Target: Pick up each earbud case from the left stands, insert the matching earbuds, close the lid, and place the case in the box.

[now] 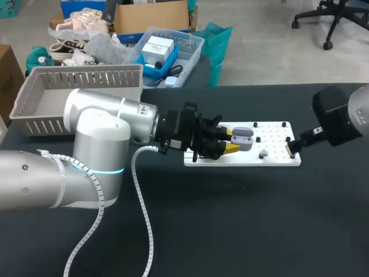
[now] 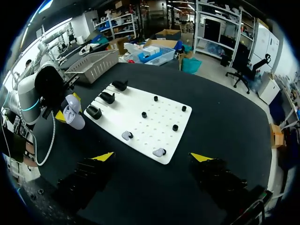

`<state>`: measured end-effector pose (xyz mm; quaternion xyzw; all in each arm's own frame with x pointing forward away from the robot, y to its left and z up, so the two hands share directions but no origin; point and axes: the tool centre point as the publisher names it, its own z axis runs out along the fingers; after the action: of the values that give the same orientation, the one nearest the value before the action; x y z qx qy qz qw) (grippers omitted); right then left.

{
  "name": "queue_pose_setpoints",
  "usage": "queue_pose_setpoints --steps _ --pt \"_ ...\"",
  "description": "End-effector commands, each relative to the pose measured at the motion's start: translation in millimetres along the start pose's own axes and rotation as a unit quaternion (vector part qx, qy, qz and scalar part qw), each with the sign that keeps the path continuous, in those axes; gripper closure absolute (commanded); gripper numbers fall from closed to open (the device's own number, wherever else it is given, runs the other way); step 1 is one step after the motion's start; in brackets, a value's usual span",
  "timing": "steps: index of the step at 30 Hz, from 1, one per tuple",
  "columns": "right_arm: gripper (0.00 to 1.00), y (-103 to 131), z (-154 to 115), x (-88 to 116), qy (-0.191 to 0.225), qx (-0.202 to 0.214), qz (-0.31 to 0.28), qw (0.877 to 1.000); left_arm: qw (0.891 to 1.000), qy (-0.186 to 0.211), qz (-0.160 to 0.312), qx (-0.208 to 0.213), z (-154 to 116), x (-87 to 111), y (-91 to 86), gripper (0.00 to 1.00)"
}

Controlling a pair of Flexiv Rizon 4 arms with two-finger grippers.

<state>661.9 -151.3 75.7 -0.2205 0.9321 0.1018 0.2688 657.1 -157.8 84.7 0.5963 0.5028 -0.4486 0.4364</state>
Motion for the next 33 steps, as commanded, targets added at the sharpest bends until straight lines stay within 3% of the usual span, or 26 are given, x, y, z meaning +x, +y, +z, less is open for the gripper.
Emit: queue_pose_setpoints --steps 1,7,12,23,33 --pt "0.11 2 13 4 0.004 0.129 -0.010 0.992 1.000 0.000 0.000 -0.002 0 0.1 -1.1 1.00" --pt "0.10 2 23 10 0.019 0.132 -0.024 0.991 1.000 0.000 0.000 -0.002 0 0.1 -1.1 1.00" --pt "0.27 1 32 11 0.029 0.133 -0.032 0.990 1.000 0.000 0.000 -0.002 0 0.1 -1.1 1.00" --pt "0.50 -3 48 8 0.046 0.135 -0.041 0.989 1.000 0.000 0.000 -0.002 0 0.1 -1.1 1.00" --pt "0.53 -10 58 7 0.058 0.140 -0.041 0.988 1.000 0.000 0.000 -0.002 0 0.1 -1.1 1.00"
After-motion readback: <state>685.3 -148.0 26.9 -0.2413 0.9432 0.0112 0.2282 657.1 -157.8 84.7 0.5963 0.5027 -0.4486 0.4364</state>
